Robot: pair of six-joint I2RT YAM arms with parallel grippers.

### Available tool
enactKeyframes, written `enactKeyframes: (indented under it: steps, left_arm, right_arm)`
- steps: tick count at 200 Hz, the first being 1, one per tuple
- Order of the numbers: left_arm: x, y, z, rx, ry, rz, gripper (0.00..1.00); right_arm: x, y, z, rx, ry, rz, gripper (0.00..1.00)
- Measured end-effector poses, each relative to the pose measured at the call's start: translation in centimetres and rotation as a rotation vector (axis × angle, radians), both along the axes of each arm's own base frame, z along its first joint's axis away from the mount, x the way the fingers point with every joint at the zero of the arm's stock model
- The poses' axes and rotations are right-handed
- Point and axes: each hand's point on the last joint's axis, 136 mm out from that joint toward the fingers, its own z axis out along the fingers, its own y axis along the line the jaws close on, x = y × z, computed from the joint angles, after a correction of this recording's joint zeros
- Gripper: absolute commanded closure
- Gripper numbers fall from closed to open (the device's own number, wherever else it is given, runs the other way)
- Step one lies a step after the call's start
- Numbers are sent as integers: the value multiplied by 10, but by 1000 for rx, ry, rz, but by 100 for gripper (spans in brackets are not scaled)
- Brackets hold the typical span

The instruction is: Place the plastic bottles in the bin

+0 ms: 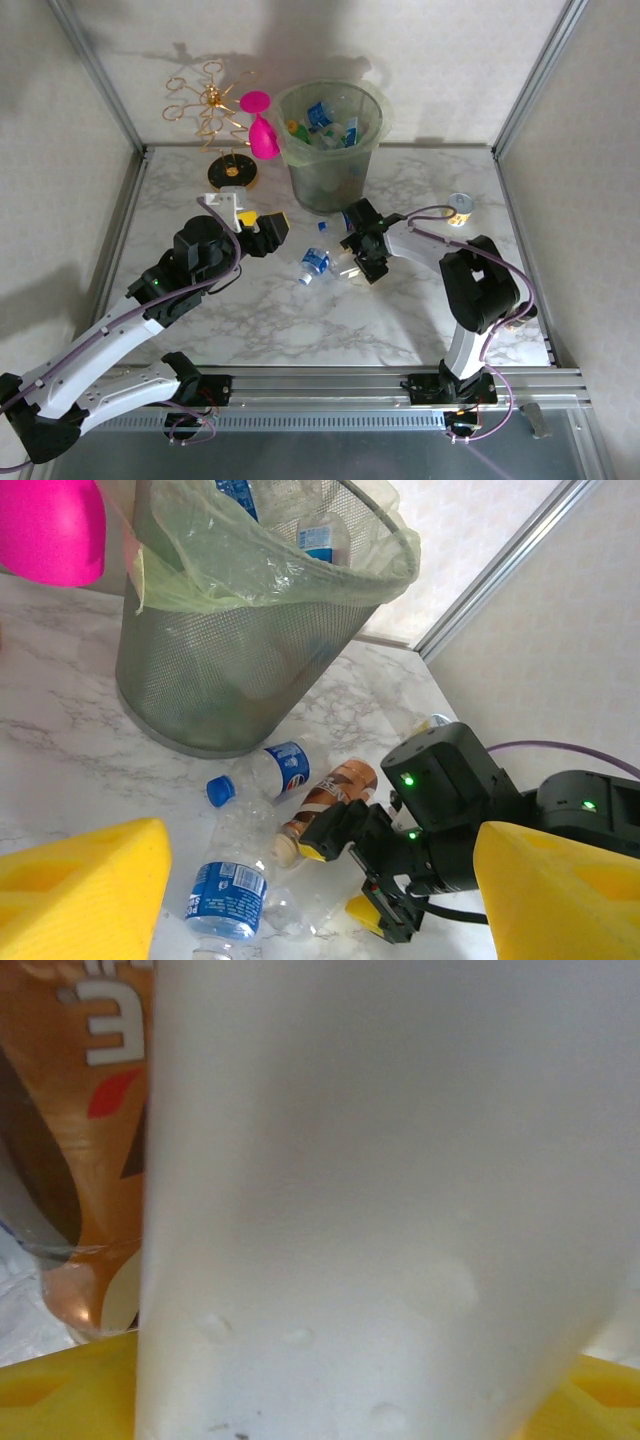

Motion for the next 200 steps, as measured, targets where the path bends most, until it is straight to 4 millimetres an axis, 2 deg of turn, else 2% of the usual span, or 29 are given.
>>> enactKeyframes:
  steps: [36, 83, 112, 139, 176, 200]
  left_arm:
    - [1, -1, -3, 6, 6, 0, 21]
    - [2, -2, -4, 8, 9, 0, 21]
    - [2, -2, -4, 8, 9, 0, 21]
    - [3, -1, -4, 15, 5, 5, 21]
    - [6, 3, -5, 40, -4, 28, 21]
    - [11, 3, -12, 66, 7, 44, 22]
  right_arm:
    - [-26, -25, 3, -57, 16, 12, 25]
    - [-47, -57, 3, -149, 30, 55, 20]
    - [-40, -79, 3, -199, 40, 67, 19]
    - [-24, -88, 2, -235, 41, 101, 21]
    - [-10, -91, -5, -261, 47, 151, 36]
    - [-9, -92, -5, -265, 42, 177, 51]
